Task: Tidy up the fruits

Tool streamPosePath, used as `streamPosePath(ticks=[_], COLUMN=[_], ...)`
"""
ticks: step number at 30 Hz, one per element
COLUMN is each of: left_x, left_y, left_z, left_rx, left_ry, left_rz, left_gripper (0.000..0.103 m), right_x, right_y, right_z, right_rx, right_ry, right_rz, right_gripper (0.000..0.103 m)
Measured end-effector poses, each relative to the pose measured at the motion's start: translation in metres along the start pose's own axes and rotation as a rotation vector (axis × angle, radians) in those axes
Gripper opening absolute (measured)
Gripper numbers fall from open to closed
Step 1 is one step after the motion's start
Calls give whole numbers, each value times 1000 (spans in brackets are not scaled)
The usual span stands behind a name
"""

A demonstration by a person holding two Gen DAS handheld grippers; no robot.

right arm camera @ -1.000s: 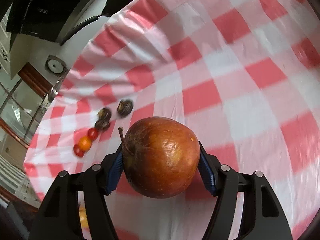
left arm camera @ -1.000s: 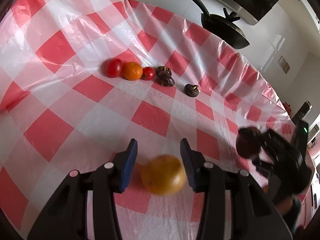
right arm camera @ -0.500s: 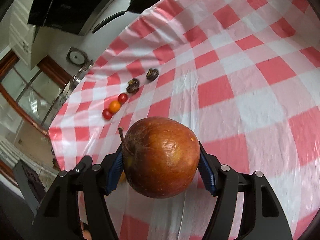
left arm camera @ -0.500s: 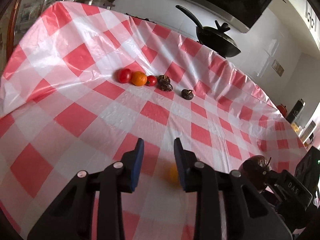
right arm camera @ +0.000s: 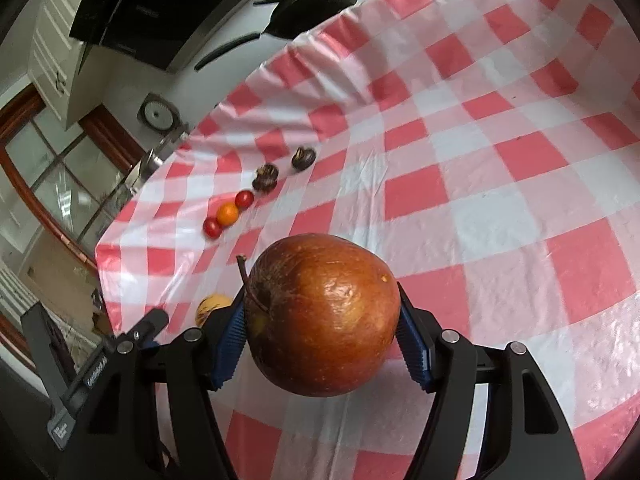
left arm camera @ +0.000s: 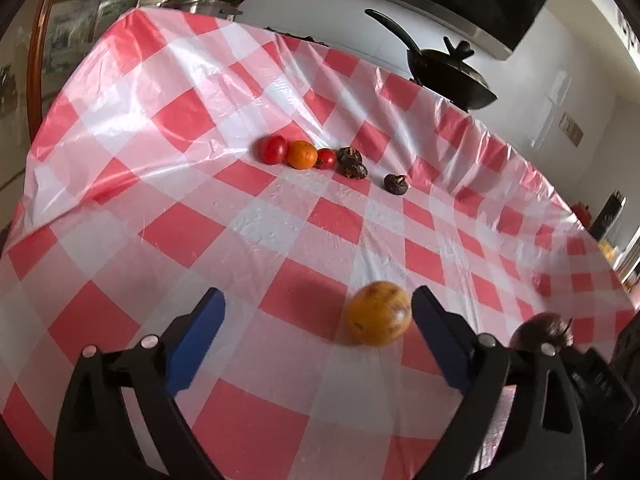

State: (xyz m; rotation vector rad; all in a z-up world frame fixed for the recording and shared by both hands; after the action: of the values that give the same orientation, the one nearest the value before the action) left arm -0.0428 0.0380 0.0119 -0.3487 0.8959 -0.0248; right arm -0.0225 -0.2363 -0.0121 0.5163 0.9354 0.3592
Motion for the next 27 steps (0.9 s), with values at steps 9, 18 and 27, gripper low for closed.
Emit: streamPosePath(ticks=[9, 18, 27], left_x=[41, 60, 22], left_y=[-37, -61, -41], left_z=[17, 11, -14], left_rx=[155, 270, 237], left_ry=[117, 177, 152], left_rz=[147, 169, 88], left_gripper=[98, 55, 45], right_x=[-2, 0, 2], right_y=[-4, 3, 14], right_z=[1, -1, -6], right_rx=[13, -19, -76], right_ry=[-10, -6, -3], right_rz=[-2, -8, -18], right_gripper=[65, 66, 66])
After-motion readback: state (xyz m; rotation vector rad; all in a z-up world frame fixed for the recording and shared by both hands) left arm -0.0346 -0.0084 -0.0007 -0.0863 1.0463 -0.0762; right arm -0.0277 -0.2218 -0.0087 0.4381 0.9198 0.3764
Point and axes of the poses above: each gripper's, at about its wrist camera, not at the fingertips, and x roughly the way its jaws point, y to its left, z to its top, the point moved 4 cm from there along x, roughly the way its jaws point, and after that the axes turned 14 degrees about y, right-handed, at the moved point
